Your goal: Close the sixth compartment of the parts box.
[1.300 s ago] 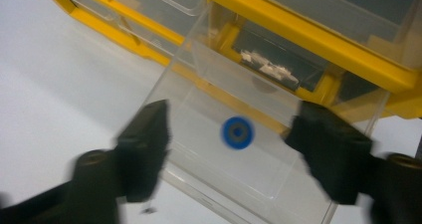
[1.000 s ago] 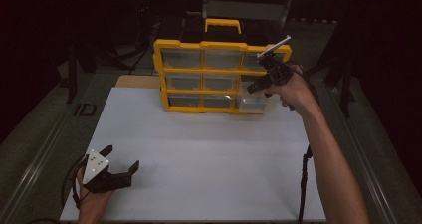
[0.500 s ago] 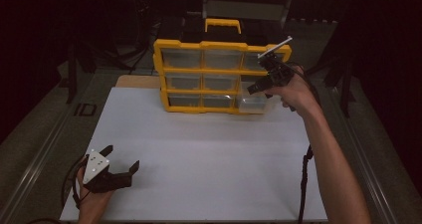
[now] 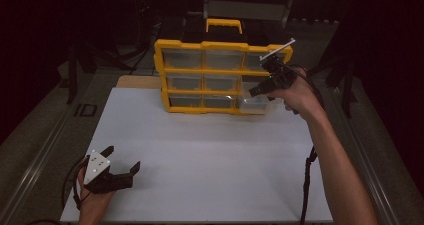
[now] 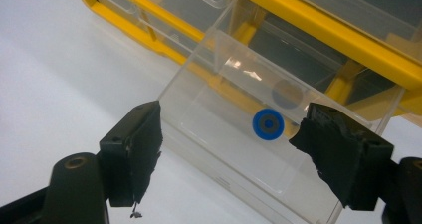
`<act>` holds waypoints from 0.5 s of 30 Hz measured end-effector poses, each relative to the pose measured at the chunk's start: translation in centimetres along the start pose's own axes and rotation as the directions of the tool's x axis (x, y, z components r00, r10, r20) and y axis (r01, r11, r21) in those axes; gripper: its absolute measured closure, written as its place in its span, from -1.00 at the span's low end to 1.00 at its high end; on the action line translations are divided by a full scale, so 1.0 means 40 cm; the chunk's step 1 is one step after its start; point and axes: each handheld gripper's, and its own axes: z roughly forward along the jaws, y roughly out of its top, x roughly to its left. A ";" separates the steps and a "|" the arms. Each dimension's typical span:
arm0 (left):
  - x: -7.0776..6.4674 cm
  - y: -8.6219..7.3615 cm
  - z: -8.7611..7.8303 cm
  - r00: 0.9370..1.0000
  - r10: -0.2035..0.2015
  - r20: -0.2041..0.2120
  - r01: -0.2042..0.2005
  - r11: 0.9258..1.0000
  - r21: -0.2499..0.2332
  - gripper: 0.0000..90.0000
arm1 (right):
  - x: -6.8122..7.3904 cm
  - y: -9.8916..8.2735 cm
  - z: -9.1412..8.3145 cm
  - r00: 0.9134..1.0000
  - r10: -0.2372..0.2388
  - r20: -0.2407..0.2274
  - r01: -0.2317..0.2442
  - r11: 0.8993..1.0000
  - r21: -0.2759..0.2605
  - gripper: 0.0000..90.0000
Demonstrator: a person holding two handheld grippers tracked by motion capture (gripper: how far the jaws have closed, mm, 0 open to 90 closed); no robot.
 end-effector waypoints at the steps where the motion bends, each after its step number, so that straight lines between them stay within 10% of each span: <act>1: 0.000 0.000 0.000 1.000 -0.001 0.000 0.001 1.000 -0.001 -1.00 | 0.001 -0.002 -0.001 1.000 -0.002 0.004 0.002 1.000 0.000 -0.47; 15: -0.001 0.000 -0.001 1.000 -0.003 0.000 0.003 1.000 -0.003 -1.00 | 0.011 -0.026 -0.011 1.000 -0.016 -0.013 0.016 1.000 0.004 -0.47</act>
